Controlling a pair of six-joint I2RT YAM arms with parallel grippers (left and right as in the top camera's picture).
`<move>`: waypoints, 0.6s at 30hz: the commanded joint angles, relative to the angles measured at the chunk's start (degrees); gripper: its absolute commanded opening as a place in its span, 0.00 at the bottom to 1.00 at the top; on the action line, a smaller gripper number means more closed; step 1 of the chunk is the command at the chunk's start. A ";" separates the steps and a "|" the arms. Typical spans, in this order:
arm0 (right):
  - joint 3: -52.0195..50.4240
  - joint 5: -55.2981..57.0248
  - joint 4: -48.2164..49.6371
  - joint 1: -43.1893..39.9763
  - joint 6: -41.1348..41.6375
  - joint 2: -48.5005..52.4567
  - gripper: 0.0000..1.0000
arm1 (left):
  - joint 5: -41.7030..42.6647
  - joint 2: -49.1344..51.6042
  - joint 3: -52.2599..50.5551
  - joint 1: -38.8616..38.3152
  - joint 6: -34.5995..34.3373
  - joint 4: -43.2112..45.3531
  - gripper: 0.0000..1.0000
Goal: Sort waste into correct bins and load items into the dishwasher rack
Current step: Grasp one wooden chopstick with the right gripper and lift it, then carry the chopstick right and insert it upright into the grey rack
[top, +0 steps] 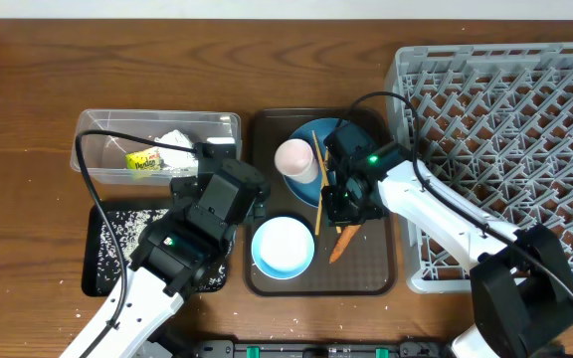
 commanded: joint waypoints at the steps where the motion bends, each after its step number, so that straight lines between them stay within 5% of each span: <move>1: 0.04 0.07 -0.11 1.11 -0.02 -0.42 0.01 | -0.72 0.22 1.11 0.24 0.74 -0.15 0.95; 18: 3.37 4.76 -3.37 -0.44 -0.02 -14.49 0.01 | -0.72 0.22 1.11 0.24 0.74 -0.15 0.95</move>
